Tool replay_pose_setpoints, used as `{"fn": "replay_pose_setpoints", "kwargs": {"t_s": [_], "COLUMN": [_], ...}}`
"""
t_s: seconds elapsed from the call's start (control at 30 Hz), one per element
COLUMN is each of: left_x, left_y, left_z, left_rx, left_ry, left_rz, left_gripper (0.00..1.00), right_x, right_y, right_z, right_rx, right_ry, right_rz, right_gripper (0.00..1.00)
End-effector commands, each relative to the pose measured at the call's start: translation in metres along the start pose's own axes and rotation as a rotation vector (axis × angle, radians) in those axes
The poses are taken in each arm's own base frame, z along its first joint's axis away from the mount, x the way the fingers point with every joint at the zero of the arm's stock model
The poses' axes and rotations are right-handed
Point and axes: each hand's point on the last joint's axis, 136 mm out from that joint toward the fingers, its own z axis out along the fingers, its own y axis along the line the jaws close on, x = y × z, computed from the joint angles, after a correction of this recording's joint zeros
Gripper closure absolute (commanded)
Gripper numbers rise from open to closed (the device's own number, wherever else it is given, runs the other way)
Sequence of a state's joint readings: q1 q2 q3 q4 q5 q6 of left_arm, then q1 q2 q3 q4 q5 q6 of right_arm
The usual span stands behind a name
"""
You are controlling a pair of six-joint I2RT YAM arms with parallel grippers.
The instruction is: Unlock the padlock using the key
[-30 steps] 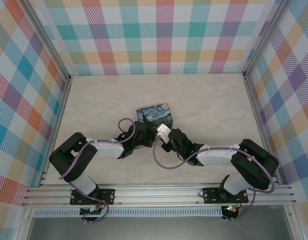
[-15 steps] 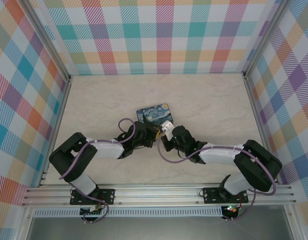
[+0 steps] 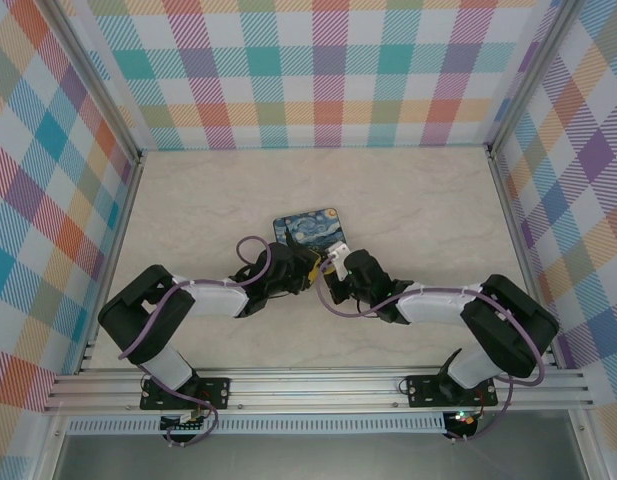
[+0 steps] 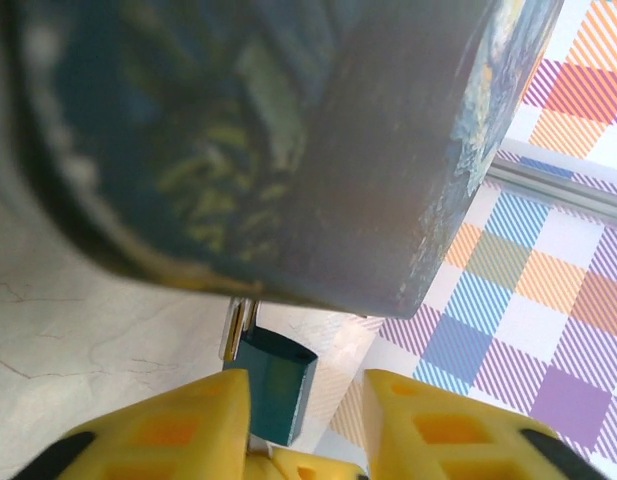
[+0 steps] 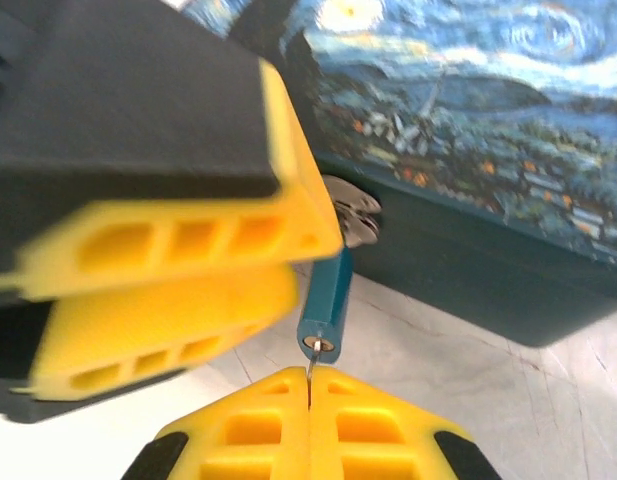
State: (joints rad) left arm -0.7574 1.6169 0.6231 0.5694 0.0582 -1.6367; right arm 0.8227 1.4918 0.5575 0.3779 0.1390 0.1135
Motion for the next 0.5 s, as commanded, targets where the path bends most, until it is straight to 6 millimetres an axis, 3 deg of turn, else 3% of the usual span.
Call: {"fn": "replay_pose_setpoints", "kwargs": {"t_s": [0.0, 0.23, 0.47], "left_x": [-0.002, -0.005, -0.019], "left_y": [-0.002, 0.003, -0.015], "left_z": [-0.009, -0.027, -0.066], "left_rx": [0.008, -0.022, -0.04], "left_ry": [-0.016, -0.042, -0.135], "left_rz": [0.004, 0.063, 0.207], "left_gripper": [0.58, 0.43, 0.33], "right_x": [0.007, 0.005, -0.001], "right_y": [0.0, -0.001, -0.007], "right_z": [0.001, -0.002, -0.013], "right_rx": [-0.021, -0.071, -0.142], "right_ry": [0.029, 0.038, 0.082], "right_rz": [0.054, 0.152, 0.311], "right_gripper": [1.0, 1.0, 1.0]}}
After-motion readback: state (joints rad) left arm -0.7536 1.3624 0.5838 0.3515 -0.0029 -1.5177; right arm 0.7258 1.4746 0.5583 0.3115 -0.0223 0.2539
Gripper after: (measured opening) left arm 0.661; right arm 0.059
